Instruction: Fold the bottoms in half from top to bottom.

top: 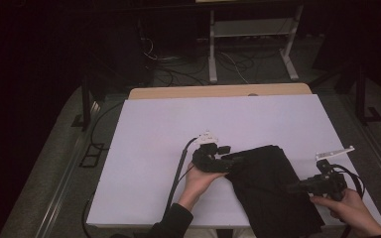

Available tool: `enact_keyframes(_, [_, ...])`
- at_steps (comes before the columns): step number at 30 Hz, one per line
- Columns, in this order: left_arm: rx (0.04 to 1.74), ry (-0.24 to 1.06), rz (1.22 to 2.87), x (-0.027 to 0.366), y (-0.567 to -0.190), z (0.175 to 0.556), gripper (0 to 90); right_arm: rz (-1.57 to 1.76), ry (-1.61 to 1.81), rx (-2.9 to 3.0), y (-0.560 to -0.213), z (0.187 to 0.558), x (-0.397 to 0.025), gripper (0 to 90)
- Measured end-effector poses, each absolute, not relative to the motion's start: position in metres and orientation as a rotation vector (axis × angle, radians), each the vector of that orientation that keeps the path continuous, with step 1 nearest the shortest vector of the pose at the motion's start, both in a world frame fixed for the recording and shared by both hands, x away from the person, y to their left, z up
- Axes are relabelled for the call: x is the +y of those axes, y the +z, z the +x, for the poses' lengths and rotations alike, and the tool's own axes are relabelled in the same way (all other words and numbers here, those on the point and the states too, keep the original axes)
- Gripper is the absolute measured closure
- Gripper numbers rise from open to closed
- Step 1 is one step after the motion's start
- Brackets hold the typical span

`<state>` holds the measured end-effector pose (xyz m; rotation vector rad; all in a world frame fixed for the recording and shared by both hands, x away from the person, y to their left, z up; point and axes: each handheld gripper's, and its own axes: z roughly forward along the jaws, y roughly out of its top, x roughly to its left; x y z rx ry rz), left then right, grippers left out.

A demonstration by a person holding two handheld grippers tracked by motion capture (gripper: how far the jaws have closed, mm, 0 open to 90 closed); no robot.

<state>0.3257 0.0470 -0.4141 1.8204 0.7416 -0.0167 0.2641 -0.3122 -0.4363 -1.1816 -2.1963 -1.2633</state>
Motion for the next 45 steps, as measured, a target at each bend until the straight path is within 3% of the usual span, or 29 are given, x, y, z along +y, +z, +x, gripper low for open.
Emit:
enact_keyframes(7, [0.749, 0.027, 1.819, 0.064, -0.406, 0.328, 15.5, -1.175, -1.179, -2.260, -0.443, 0.259, -0.314, 82.7])
enact_keyframes(11, [0.728, 0.043, 1.846, 0.072, -0.407, 0.327, 12.5, -1.174, -1.158, -2.263, -0.445, 0.258, -0.315, 80.0])
enact_keyframes(17, [0.708, 0.059, 1.872, 0.078, -0.407, 0.323, 4.1, -1.134, -1.173, -2.325, -0.440, 0.254, -0.313, 50.6])
enact_keyframes(21, [0.703, 0.051, 1.872, 0.080, -0.406, 0.321, 1.1, -1.133, -1.255, -2.358, -0.430, 0.255, -0.315, 36.6])
enact_keyframes(26, [0.701, 0.048, 1.870, 0.082, -0.407, 0.320, 0.0, -1.143, -1.344, -2.387, -0.421, 0.265, -0.316, 24.5])
enact_keyframes(30, [0.700, 0.048, 1.849, 0.087, -0.406, 0.320, 0.0, -1.160, -1.400, -2.419, -0.412, 0.277, -0.318, 24.5])
enact_keyframes(35, [0.719, 0.043, 1.831, 0.092, -0.408, 0.321, 0.0, -1.174, -1.451, -2.428, -0.404, 0.293, -0.318, 31.1])
enact_keyframes(38, [0.723, 0.048, 1.843, 0.091, -0.411, 0.322, 0.0, -1.164, -1.477, -2.429, -0.401, 0.304, -0.315, 48.8])
enact_keyframes(42, [0.715, 0.054, 1.858, 0.090, -0.412, 0.321, 0.0, -1.161, -1.470, -2.441, -0.401, 0.319, -0.308, 79.4])
enact_keyframes(44, [0.709, 0.054, 1.862, 0.089, -0.412, 0.321, 0.0, -1.177, -1.443, -2.466, -0.402, 0.327, -0.304, 88.6])
enact_keyframes(45, [0.709, 0.055, 1.863, 0.088, -0.412, 0.321, 0.0, -1.181, -1.435, -2.473, -0.403, 0.331, -0.303, 88.6])
